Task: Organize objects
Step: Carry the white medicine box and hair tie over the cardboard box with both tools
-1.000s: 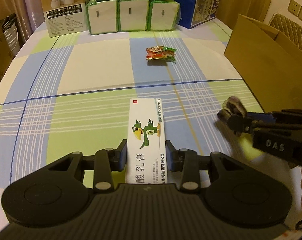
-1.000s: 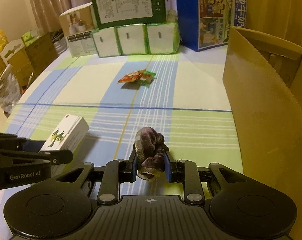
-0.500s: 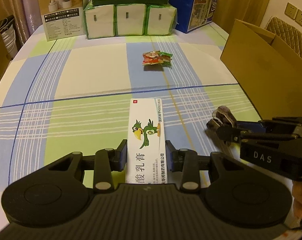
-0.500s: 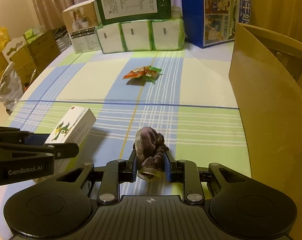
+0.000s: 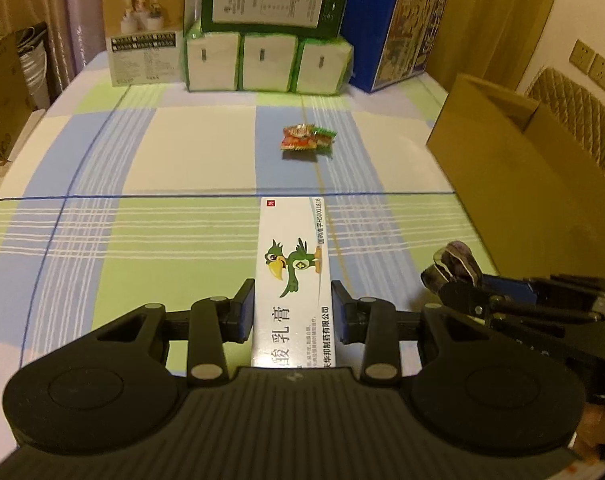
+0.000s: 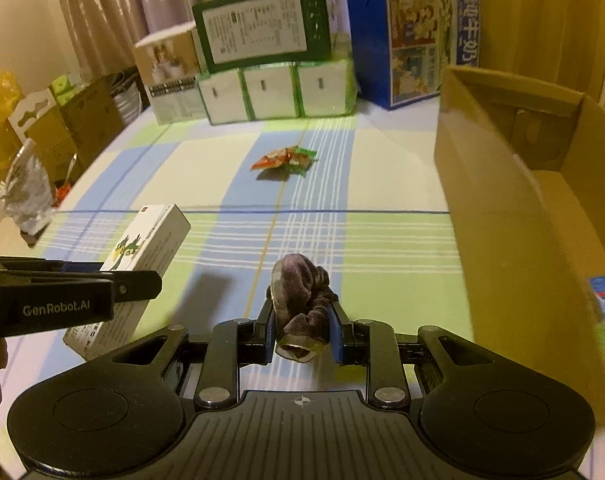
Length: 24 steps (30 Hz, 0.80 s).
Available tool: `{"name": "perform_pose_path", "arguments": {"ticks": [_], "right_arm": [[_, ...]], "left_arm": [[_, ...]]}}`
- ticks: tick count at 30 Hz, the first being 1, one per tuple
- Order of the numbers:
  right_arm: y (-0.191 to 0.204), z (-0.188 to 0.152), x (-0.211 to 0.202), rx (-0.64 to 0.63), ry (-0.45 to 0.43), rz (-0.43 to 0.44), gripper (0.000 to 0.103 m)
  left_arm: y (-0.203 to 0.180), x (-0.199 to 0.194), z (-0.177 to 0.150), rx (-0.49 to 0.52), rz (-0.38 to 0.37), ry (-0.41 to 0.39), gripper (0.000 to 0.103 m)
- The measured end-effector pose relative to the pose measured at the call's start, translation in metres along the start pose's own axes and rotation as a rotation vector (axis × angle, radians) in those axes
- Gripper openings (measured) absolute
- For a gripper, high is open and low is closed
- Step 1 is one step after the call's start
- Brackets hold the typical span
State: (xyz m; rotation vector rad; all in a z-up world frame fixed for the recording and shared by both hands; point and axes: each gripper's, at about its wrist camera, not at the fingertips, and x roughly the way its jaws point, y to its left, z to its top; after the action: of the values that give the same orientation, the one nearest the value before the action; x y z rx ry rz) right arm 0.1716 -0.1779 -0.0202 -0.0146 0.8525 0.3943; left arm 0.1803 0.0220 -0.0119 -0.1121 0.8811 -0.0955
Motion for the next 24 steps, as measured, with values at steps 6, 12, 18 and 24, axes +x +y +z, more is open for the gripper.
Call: {"name": "perform_pose_path", "arguments": {"ticks": [6, 12, 18, 24], "right_arm": [[0.000, -0.008, -0.043, 0.003, -0.018, 0.018, 0.023], [-0.003, -0.016, -0.089, -0.026, -0.052, 0.011, 0.023], [-0.015, -0.028, -0.126, -0.069, -0.069, -0.015, 0.023], [-0.037, -0.038, -0.154, -0.032, -0.077, -0.034, 0.023]], "left_arm": [[-0.019, -0.041, -0.006, -0.012, 0.003, -0.031, 0.033], [-0.041, -0.069, -0.023, -0.018, 0.020, -0.029, 0.033], [-0.067, -0.091, -0.036, -0.002, 0.012, -0.038, 0.033], [-0.092, -0.104, -0.041, 0.012, -0.034, -0.045, 0.033]]}}
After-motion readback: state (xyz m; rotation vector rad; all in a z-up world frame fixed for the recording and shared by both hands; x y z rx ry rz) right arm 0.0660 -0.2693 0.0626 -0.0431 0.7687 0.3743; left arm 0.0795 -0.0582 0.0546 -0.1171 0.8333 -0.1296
